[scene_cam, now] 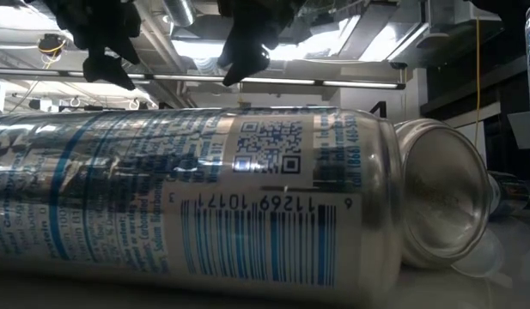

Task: Place canned beverage on shelf
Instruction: Put the blue soda can on the shelf

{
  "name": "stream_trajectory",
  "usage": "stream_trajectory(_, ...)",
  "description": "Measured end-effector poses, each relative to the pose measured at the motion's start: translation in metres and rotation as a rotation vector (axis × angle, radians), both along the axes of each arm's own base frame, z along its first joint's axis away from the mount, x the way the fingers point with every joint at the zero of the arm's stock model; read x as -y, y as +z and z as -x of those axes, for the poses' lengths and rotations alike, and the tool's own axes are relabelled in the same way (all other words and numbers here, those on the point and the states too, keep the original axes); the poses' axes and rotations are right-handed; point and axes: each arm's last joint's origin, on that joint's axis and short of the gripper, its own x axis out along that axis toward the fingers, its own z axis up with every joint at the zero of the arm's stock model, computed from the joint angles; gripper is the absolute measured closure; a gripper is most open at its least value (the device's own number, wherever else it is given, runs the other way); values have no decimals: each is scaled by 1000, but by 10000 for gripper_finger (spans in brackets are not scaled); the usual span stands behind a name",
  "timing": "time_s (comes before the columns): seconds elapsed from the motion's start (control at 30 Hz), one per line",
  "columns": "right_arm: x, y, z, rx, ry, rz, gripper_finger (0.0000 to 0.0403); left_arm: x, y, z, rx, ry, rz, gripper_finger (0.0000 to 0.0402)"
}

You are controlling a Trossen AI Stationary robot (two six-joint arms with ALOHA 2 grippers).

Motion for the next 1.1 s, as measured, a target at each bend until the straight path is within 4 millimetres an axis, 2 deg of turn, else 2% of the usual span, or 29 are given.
stream_trajectory(0.2, -16, 0, -1, -2, 13, 31, 45, 5, -2, -14, 19, -61, -30, 114)
stream_trajectory(0.53, -34, 21, 10, 36, -30, -30, 45, 7, -4, -51, 72, -208, -213, 117)
stream_trajectory(0.83, -40, 62, 37, 120, -68, -10, 45, 0, -27, -73, -71, -278, -290, 117)
stream_trajectory(1.1, -37, 95, 78, 114, -30, 47, 45, -7, -49, -99, -124, -317, -297, 117)
